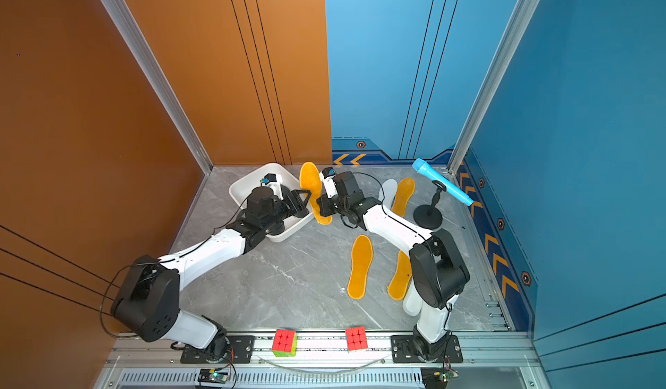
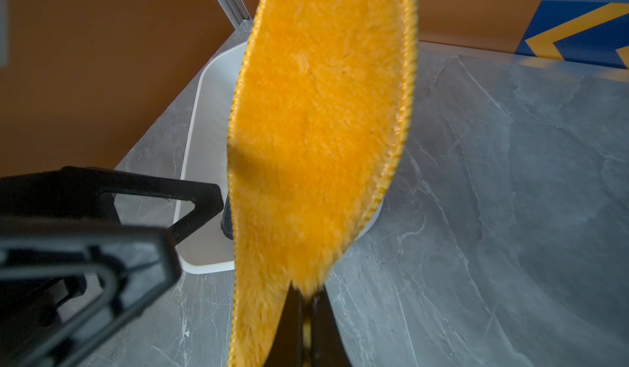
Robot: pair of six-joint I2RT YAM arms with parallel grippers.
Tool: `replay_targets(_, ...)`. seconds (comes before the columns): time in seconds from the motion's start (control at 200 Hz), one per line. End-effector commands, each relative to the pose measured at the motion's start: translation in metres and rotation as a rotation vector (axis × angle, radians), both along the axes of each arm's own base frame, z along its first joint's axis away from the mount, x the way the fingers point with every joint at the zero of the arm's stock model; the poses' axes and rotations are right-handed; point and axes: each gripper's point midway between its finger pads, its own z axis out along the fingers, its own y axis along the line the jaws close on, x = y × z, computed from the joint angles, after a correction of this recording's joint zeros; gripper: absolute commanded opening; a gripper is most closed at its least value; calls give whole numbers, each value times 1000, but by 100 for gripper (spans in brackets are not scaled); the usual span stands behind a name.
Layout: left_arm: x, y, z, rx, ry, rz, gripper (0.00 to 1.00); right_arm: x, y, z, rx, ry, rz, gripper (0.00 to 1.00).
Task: Put the insoles into the storage box
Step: Pick up the insole from the center of the board.
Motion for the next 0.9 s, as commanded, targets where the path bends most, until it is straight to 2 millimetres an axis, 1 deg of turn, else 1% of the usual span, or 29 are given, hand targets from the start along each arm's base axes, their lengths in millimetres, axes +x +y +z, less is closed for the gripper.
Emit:
replay_targets(0.0,3,7,-1,-34,9,28,58,-6,5,25,-18,-56,38,0)
replay_targets(0.09,3,7,-3,-36,15,27,46,-8,8,26,-32,-57,49,0)
replay_targets(0.28,4,3,-6,-42,28,11,36,-9,11,29,-32,-65,56,0)
replay_targets(0.345,5,1,-8,-45,34,6,35,-10,12,30,-32,-66,61,0)
replay_targets(0.476,7,-3,-9,-50,39,-8,28,-12,14,31,-38,-67,73,0)
replay_targets(0.556,7,-3,-10,-53,39,-6,26,-13,15,31,-41,-66,76,0)
replay_targets(0.791,8,-7,-8,-75,32,-24,22,-17,22,28,-25,-42,108,0)
replay_targets(0.896,9,-9,-10,-87,39,-30,16,-17,25,25,-22,-29,115,0)
